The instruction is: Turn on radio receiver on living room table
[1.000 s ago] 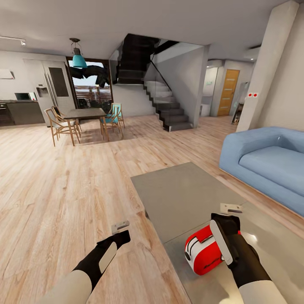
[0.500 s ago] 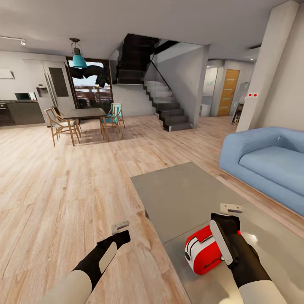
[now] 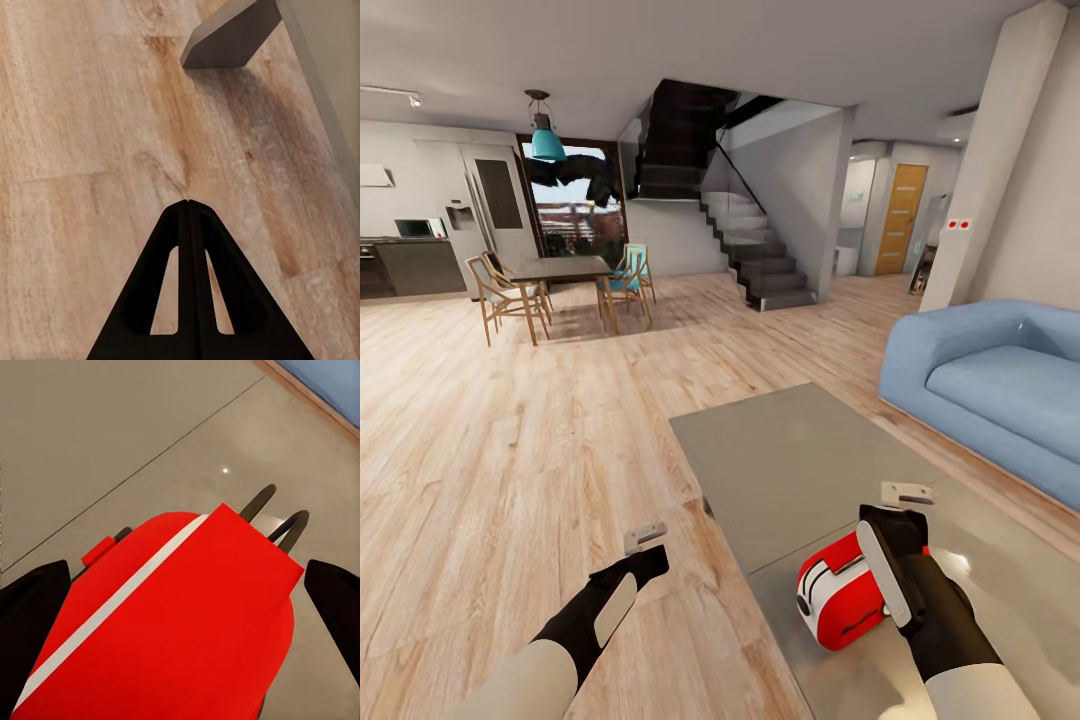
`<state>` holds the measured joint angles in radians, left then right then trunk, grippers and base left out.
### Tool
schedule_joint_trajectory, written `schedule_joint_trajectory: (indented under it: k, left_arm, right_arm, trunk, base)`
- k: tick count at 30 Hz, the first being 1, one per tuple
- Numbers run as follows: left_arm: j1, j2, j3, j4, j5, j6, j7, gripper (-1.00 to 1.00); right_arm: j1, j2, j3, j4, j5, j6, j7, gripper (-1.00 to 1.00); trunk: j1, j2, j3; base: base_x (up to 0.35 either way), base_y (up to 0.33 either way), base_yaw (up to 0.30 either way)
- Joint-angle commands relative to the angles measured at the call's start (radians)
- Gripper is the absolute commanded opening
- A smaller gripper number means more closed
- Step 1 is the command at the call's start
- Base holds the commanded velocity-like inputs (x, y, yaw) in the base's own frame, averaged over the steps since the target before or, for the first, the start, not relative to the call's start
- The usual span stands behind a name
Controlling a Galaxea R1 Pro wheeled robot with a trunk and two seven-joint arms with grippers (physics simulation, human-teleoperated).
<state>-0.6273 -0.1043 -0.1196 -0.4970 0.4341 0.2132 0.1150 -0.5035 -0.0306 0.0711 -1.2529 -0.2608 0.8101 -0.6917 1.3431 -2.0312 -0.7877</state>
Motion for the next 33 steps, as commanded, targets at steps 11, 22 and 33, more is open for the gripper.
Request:
schedule_joint_trajectory:
  k: [11,22,33]
  left_arm:
    - [0.0,0.0,0.0,0.0,0.0,0.0,0.0,-1.0]
    - [0.0,0.0,0.0,0.0,0.0,0.0,0.0,-1.0]
    - [0.0,0.0,0.0,0.0,0.0,0.0,0.0,-1.0]
  right_arm:
    - [0.0,0.0,0.0,0.0,0.009,0.002,0.0,1.0]
    - [0.0,0.0,0.0,-0.001,0.009,0.003,0.003,1.0]
    - [0.0,0.0,0.0,-0.001,0.009,0.003,0.003,1.0]
  trunk:
    - [0.0,0.0,0.0]
    - [0.0,0.0,0.0]
    - [0.0,0.0,0.0]
  base:
    - [0.0,0.0,0.0]
    - [0.0,0.0,0.0]
    - [0.0,0.0,0.0]
